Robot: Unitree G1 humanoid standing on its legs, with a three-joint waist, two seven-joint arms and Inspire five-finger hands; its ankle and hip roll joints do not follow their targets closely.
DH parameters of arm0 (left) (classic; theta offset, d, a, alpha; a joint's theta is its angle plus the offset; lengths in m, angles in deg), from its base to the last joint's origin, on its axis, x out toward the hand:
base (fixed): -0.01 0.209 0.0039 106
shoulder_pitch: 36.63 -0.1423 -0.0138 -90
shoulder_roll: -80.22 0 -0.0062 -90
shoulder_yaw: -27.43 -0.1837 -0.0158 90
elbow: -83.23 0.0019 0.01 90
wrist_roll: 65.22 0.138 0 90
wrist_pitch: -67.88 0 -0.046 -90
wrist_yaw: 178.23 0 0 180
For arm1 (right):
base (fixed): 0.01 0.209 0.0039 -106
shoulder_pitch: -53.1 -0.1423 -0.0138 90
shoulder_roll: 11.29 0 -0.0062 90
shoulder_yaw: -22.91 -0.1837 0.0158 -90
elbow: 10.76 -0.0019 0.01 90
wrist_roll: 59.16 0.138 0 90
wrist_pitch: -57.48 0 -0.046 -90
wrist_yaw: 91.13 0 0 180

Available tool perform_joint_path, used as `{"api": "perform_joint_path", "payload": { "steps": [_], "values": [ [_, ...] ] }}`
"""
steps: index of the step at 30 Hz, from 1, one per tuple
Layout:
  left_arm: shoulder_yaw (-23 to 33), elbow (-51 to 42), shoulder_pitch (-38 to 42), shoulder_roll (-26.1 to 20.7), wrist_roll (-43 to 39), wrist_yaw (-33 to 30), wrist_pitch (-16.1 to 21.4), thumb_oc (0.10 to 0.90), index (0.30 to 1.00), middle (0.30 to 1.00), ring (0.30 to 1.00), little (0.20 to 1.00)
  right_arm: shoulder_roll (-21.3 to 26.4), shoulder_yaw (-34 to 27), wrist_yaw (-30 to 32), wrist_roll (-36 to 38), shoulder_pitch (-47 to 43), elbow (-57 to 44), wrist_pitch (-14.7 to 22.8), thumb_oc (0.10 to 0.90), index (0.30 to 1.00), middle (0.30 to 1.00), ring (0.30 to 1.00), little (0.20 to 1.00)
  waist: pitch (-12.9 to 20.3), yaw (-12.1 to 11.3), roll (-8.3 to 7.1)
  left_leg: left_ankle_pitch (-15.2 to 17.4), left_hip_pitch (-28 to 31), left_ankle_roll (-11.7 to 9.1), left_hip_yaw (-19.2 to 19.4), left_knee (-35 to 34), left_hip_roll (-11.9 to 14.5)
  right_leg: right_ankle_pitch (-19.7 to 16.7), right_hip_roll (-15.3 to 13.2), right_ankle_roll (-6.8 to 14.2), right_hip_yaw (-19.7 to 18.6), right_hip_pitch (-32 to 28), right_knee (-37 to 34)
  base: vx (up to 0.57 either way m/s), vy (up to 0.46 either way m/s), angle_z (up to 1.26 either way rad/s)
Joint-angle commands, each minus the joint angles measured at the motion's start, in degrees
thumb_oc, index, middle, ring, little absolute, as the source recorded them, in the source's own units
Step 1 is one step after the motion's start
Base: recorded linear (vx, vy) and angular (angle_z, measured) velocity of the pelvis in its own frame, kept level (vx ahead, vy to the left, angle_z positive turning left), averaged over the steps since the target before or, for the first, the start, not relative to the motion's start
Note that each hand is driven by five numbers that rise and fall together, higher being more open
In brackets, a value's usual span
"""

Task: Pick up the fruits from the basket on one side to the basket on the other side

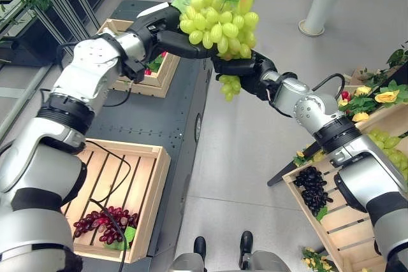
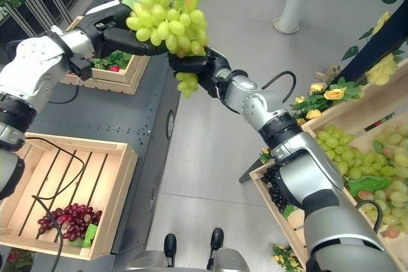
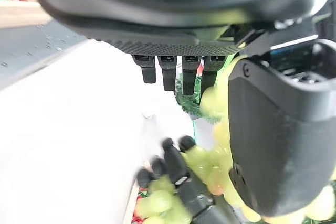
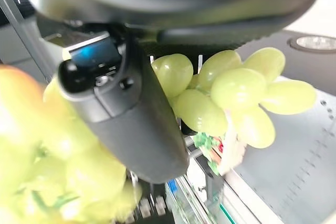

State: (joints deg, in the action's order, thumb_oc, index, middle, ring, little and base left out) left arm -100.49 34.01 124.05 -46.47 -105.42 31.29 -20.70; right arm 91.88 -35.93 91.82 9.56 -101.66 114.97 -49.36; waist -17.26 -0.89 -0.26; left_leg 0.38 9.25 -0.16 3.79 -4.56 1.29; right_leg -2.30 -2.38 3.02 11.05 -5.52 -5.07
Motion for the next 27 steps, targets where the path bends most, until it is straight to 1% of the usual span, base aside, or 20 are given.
{"api": "perform_joint_path", "payload": {
  "steps": [1, 4, 5, 7, 8, 10, 14, 15, 16, 17, 19, 21, 22, 23, 24, 25, 27],
  "values": [
    [2.7, 6.3, -2.6, -0.8, -7.1, 1.0, 2.6, 0.800, 0.900, 0.900, 0.900, 0.900, 1.4, -4.7, -4.6, 4.5, 2.0, 3.5, 9.8, 0.400, 0.300, 0.300, 0.300, 0.300, 17.3, -1.5, 1.88, 1.8, -2.1, 0.4, -0.3, -0.4, -3.6, 2.8, 1.1, -0.4, -0.6, -1.6, 0.1, 0.00, 0.000, 0.00],
    [3.8, 6.5, -3.6, -1.9, -8.9, 2.0, 2.1, 0.800, 0.900, 0.900, 0.900, 0.900, 2.3, -4.9, -5.0, 4.4, 2.3, 3.9, 9.6, 0.400, 0.300, 0.300, 0.300, 0.300, 17.3, -1.5, 1.96, 1.8, -2.0, 0.4, -0.4, -0.4, -3.5, 2.8, 1.1, -0.5, -0.6, -1.6, 0.1, 0.00, 0.000, 0.00],
    [5.3, 6.6, -5.0, -2.7, -10.7, 4.2, 1.9, 0.800, 0.900, 0.900, 0.900, 0.900, 3.0, -5.5, -5.6, 3.8, 2.8, 4.6, 9.8, 0.400, 0.300, 0.300, 0.300, 0.300, 17.3, -1.7, 1.91, 1.8, -2.0, 0.4, -0.4, -0.4, -3.5, 2.9, 1.2, -0.5, -0.6, -1.7, 0.1, 0.00, 0.000, 0.00],
    [6.3, 6.3, -6.3, -3.2, -11.5, 6.0, 1.6, 0.800, 0.900, 0.900, 0.900, 0.900, 3.5, -5.9, -5.9, 3.6, 3.2, 4.9, 9.8, 0.400, 0.300, 0.300, 0.300, 0.300, 17.3, -1.8, 1.97, 1.8, -2.0, 0.4, -0.5, -0.4, -3.5, 2.9, 1.2, -0.5, -0.6, -1.7, 0.1, 0.00, 0.000, 0.00],
    [7.6, 5.9, -8.1, -3.4, -11.9, 8.5, 1.5, 0.800, 0.900, 0.900, 0.900, 0.900, 3.8, -6.5, -6.0, 3.1, 3.6, 5.0, 10.0, 0.400, 0.300, 0.300, 0.300, 0.300, 17.2, -1.8, 2.01, 1.8, -2.0, 0.4, -0.5, -0.4, -3.5, 2.8, 1.2, -0.6, -0.7, -1.6, 0.1, 0.00, 0.000, 0.00],
    [8.4, 5.2, -9.9, -3.6, -11.8, 9.9, 1.6, 0.800, 0.900, 0.900, 0.900, 0.900, 4.2, -6.9, -6.1, 2.9, 4.3, 5.1, 10.5, 0.400, 0.300, 0.300, 0.300, 0.300, 17.2, -1.9, 2.04, 1.8, -2.1, 0.4, -0.5, -0.4, -3.5, 2.8, 1.2, -0.6, -0.8, -1.5, 0.1, 0.00, 0.000, 0.00],
    [10.0, 5.0, -12.7, -3.3, -11.3, 9.8, 2.2, 0.800, 0.900, 0.900, 0.900, 0.900, 5.1, -7.4, -6.5, 1.6, 4.4, 5.6, 10.9, 0.400, 0.300, 0.300, 0.300, 0.300, 17.0, -1.7, 2.05, 1.9, -2.0, 0.4, -0.4, -0.4, -3.5, 2.7, 1.3, -0.6, -1.1, -1.5, 0.1, 0.00, 0.006, -0.01],
    [10.6, 4.8, -13.6, -3.0, -11.2, 8.1, 3.4, 0.800, 0.900, 0.900, 0.900, 0.900, 5.3, -7.6, -6.8, 0.3, 4.5, 5.8, 11.2, 0.400, 0.300, 0.300, 0.300, 0.300, 17.0, -1.7, 2.00, 1.9, -1.9, 0.4, -0.4, -0.4, -3.5, 2.7, 1.3, -0.6, -1.2, -1.5, 0.1, 0.00, 0.016, -0.05],
    [10.7, 4.8, -13.8, -2.9, -11.2, 7.9, 3.5, 0.800, 0.900, 0.900, 0.900, 0.900, 5.3, -7.6, -6.8, 0.1, 4.5, 5.8, 11.2, 0.400, 0.300, 0.300, 0.300, 0.300, 17.0, -1.7, 2.03, 1.9, -1.9, 0.4, -0.4, -0.4, -3.5, 2.7, 1.4, -0.6, -1.3, -1.5, 0.1, 0.01, 0.027, -0.04],
    [12.9, 4.6, -16.2, -2.0, -10.9, 3.9, 5.9, 0.800, 0.900, 0.900, 0.900, 0.900, 6.0, -7.9, -7.3, -2.8, 4.8, 5.5, 11.5, 0.400, 0.300, 0.300, 0.300, 0.300, 17.0, -1.5, 1.71, 1.9, -1.9, 0.4, -0.4, -0.4, -3.5, 2.6, 1.4, -0.7, -1.6, -1.4, 0.1, 0.00, 0.000, 0.00],
    [15.8, 3.9, -19.3, -0.1, -10.1, -1.1, 8.7, 0.800, 0.900, 0.900, 0.900, 0.900, 6.5, -8.3, -7.2, -5.8, 5.9, 4.3, 11.8, 0.400, 0.300, 0.300, 0.300, 0.300, 16.9, -1.4, 1.35, 2.0, -1.9, 0.5, -0.4, -0.4, -3.5, 2.6, 1.5, -0.8, -1.9, -1.3, 0.1, 0.01, 0.018, -0.05],
    [18.1, 3.3, -22.2, 1.7, -9.5, -6.4, 10.3, 0.800, 0.900, 0.900, 0.900, 0.900, 6.7, -8.8, -7.1, -7.9, 6.9, 3.1, 12.0, 0.400, 0.300, 0.300, 0.300, 0.300, 16.8, -1.2, 0.96, 2.0, -1.9, 0.5, -0.5, -0.4, -3.5, 2.5, 1.6, -0.9, -2.2, -1.3, 0.1, 0.01, 0.007, -0.05],
    [18.9, 3.0, -23.2, 2.5, -8.6, -7.7, 10.7, 0.800, 0.900, 0.900, 0.900, 0.900, 6.7, -8.9, -7.1, -8.4, 7.4, 2.5, 12.0, 0.400, 0.300, 0.300, 0.300, 0.300, 16.7, -1.1, 0.86, 2.0, -1.9, 0.6, -0.4, -0.4, -3.5, 2.5, 1.6, -0.9, -2.3, -1.3, 0.1, 0.00, 0.000, 0.00],
    [21.0, 2.3, -26.2, 5.1, -6.6, -12.0, 12.0, 0.800, 0.900, 0.900, 0.900, 0.900, 6.4, -9.8, -6.8, -10.0, 9.0, 0.4, 12.0, 0.400, 0.300, 0.300, 0.300, 0.300, 16.5, -1.0, 0.35, 2.1, -1.8, 0.6, -0.4, -0.4, -3.5, 2.4, 1.6, -1.0, -2.5, -1.2, 0.1, 0.00, 0.000, 0.00],
    [22.6, 1.4, -29.1, 7.1, -5.3, -14.3, 12.1, 0.800, 0.900, 0.900, 0.900, 0.900, 6.5, -10.3, -6.2, -10.6, 10.3, -1.9, 11.5, 0.400, 0.300, 0.300, 0.300, 0.300, 16.4, -0.8, 0.11, 2.1, -1.8, 0.7, -0.3, -0.4, -3.5, 2.3, 1.7, -1.0, -2.7, -1.1, 0.1, 0.00, 0.000, 0.00],
    [24.2, 0.3, -33.3, 10.2, -3.9, -16.2, 13.8, 0.800, 0.900, 0.900, 0.900, 0.900, 6.6, -11.5, -5.5, -11.3, 12.2, -5.3, 10.7, 0.400, 0.300, 0.300, 0.300, 0.300, 16.2, -0.5, -0.37, 2.2, -1.8, 0.9, -0.2, -0.4, -3.5, 2.2, 1.8, -1.0, -3.2, -0.9, 0.1, 0.01, 0.010, -0.04],
    [25.5, -1.3, -37.0, 12.7, -2.0, -17.7, 15.1, 0.800, 0.900, 0.900, 0.900, 0.900, 6.8, -12.8, -5.4, -12.2, 14.3, -8.6, 9.9, 0.400, 0.300, 0.300, 0.300, 0.300, 16.0, -0.2, -0.68, 2.3, -1.8, 1.0, 0.0, -0.4, -3.4, 2.1, 1.9, -1.1, -3.7, -0.7, 0.1, 0.00, 0.023, -0.09]
  ]
}}
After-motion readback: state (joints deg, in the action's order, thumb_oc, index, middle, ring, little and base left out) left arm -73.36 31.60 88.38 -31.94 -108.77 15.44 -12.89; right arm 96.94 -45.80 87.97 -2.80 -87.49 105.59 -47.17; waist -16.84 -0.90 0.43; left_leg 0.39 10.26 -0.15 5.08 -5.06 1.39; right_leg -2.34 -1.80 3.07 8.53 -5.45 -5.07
